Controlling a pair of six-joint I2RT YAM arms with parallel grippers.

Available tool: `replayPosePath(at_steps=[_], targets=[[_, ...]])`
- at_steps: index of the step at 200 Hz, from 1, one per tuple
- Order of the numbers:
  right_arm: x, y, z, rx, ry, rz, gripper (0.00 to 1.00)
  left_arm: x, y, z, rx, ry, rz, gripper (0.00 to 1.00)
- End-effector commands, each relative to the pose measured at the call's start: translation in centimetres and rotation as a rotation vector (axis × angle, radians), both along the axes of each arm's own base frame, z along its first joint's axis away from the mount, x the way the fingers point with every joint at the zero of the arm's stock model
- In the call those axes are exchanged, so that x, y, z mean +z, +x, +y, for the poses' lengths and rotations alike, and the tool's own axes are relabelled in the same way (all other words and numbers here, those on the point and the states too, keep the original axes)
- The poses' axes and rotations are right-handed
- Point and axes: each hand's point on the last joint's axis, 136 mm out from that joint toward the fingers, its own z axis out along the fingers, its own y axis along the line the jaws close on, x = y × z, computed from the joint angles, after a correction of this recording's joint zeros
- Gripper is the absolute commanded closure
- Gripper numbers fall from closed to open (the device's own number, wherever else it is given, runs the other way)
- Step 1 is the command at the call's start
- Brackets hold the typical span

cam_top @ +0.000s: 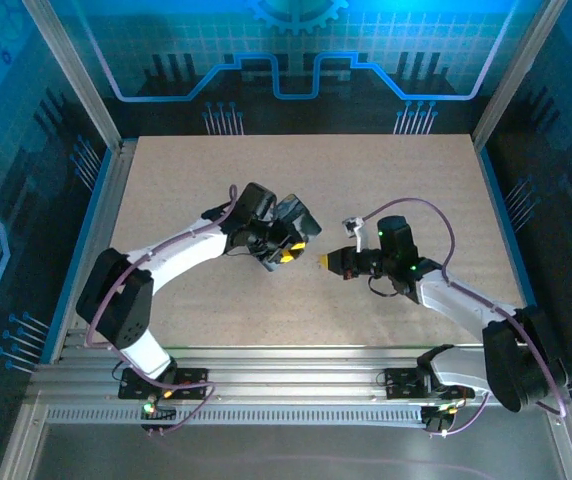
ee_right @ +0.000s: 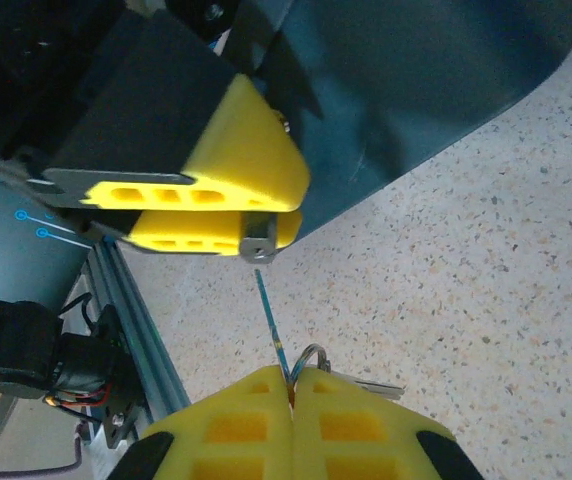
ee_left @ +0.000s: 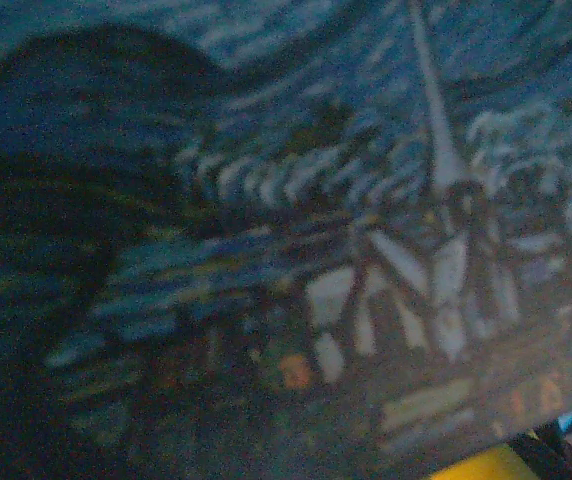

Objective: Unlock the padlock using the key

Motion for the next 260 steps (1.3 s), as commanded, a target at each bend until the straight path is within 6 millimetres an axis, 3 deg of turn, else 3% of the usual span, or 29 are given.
replayPosePath(at_steps=[1,39,80,141,260], targets=[[0.4,-0.3,1.2,0.041,0.019,-0.053,1.0,2.3,0.2,-0.3,0.021,-0.098,-0.023,1.0],[1.0,-0.6,2.2,0.067,0.037,-0.068,1.0,2.1,0.5,0.0,0.051,-0.12,-0.022,1.0],[-0.6,0.3,2.1,0.03,0.01,-0.017,1.0,1.8,0.3,0.5,0.089,-0.152,-0.012,1.0],[0.7,1.3,2.9,0.03,0.064,-0.05,1.0,2.1,0.3,1.0,0.098,-0.153,-0.018,1.0],[0.7,1.5,4.0,0.041,0.052,-0.047,1.0,1.8,0.4,1.4,0.123,-0.145,-0.021,1.0]])
